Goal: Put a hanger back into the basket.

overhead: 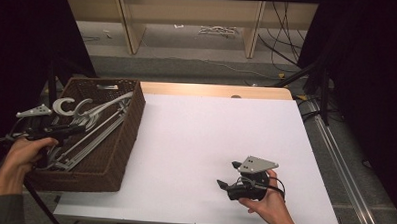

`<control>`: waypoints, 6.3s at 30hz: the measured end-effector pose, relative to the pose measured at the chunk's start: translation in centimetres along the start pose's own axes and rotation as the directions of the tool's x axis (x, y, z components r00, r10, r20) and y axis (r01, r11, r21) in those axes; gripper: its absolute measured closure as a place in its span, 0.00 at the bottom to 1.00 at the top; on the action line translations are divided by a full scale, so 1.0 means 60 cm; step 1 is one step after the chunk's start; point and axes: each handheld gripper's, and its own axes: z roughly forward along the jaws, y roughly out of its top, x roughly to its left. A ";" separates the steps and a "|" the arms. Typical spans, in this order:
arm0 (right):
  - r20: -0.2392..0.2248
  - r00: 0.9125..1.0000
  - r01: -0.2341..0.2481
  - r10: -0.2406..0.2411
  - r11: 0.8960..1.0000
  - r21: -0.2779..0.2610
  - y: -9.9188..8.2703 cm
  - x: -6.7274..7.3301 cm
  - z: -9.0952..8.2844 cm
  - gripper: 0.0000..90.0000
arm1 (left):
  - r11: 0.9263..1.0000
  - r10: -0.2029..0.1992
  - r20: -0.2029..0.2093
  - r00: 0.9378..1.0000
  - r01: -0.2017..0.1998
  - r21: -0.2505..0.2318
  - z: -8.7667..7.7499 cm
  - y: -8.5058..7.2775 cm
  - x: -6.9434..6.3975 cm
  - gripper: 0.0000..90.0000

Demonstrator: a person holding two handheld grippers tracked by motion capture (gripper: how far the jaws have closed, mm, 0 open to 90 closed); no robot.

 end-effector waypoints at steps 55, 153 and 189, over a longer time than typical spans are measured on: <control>-0.011 1.000 0.016 -0.016 1.000 0.017 -0.001 0.000 0.005 0.25 | 0.991 0.107 -0.533 0.839 -0.049 0.120 0.017 -0.001 0.013 0.64; 0.066 0.997 -0.024 0.033 0.991 -0.135 0.010 -0.005 -0.010 0.21 | 0.930 0.270 -0.048 0.962 -0.273 -0.246 0.066 0.019 -0.357 0.20; 0.064 0.996 -0.052 0.065 0.981 -0.185 -0.025 0.048 -0.044 0.19 | 0.920 0.347 -0.028 0.938 -0.346 -0.183 0.119 -0.111 -0.409 0.21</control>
